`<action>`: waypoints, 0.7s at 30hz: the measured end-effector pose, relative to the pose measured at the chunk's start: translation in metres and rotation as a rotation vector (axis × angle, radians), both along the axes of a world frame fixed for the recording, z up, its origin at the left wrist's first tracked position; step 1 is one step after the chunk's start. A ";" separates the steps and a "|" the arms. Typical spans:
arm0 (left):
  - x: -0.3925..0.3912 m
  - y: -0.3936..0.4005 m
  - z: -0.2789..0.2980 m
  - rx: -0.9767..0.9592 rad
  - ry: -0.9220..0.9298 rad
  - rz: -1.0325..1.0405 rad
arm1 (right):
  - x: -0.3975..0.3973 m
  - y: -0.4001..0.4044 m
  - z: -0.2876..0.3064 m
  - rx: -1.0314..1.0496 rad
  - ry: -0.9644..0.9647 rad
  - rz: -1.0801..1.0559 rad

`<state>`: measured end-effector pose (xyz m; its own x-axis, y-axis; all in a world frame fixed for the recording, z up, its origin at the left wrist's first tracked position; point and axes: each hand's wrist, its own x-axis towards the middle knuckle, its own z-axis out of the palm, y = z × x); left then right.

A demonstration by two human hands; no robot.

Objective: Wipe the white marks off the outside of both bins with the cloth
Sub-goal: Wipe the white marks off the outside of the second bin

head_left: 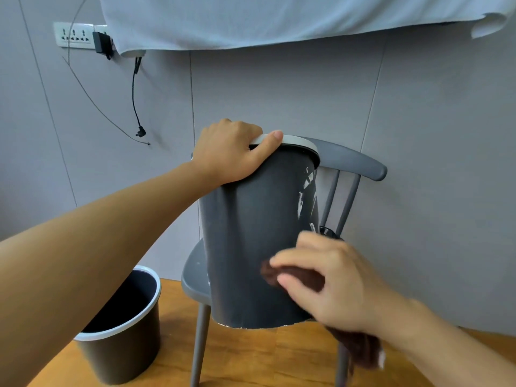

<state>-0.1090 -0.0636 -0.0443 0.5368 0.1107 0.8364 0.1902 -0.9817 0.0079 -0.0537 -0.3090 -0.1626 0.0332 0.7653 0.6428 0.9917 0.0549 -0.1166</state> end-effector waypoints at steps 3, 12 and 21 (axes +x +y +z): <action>-0.002 0.004 0.000 -0.024 -0.004 0.005 | -0.007 -0.012 -0.022 -0.051 0.039 0.026; 0.001 0.011 0.000 -0.081 0.015 0.030 | 0.014 0.008 -0.001 0.211 0.237 -0.102; -0.002 0.009 0.001 -0.080 0.017 0.004 | 0.002 -0.027 -0.027 0.011 0.162 -0.014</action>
